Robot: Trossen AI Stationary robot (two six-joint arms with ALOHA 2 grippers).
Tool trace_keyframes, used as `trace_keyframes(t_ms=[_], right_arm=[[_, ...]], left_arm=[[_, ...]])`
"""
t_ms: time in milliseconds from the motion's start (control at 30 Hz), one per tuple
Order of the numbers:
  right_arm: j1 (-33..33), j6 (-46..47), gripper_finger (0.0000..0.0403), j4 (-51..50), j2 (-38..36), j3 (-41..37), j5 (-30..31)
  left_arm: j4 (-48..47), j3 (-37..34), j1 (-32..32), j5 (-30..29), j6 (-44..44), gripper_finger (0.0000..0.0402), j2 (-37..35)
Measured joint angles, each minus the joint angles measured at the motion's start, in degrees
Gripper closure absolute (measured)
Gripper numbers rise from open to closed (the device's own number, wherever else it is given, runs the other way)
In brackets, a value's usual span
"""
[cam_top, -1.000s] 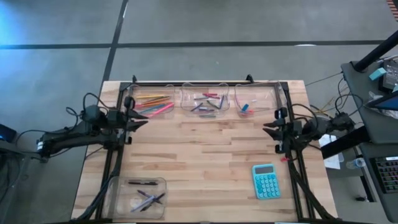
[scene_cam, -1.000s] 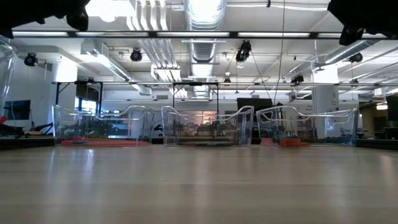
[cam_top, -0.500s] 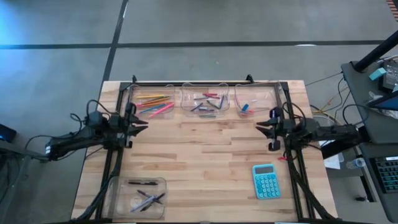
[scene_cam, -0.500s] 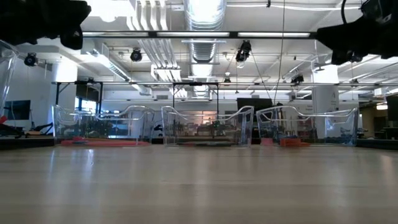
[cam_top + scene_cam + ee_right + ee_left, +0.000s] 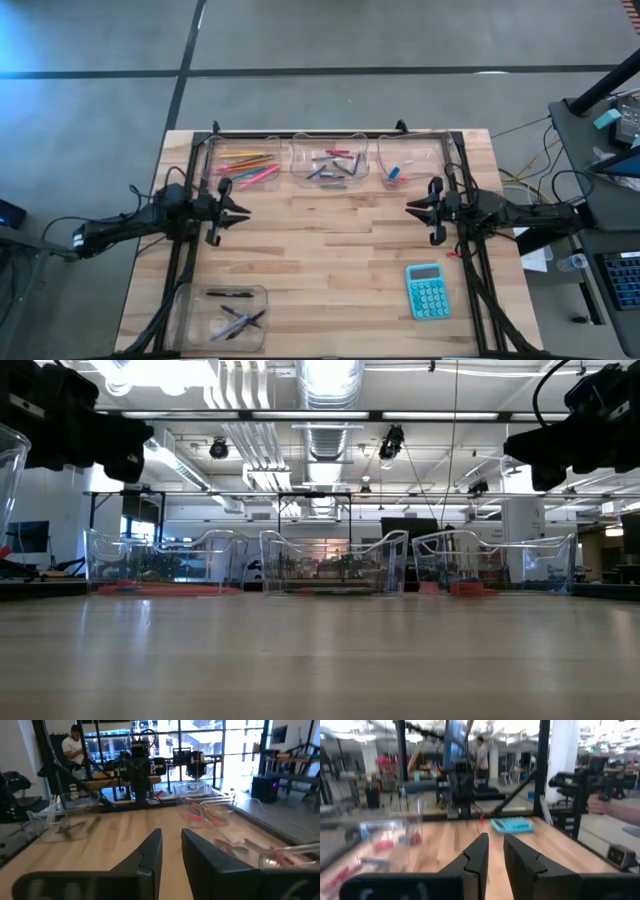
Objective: Sort crayons/erasers/pens/pencils in bins
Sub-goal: Return to Home Position
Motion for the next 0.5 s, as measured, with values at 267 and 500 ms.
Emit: trace_keyframes(t_ms=[267,500], right_arm=[[0.0,-0.1,0.0340,-0.4,0.8,0.0,0.1],[0.0,-3.7,0.0339,-0.6,0.8,0.0,0.1]], left_arm=[[0.4,0.0,0.1,-0.1,2.2,0.0357,0.4],[-1.8,-0.1,0.1,1.1,3.0,0.0357,0.8]])
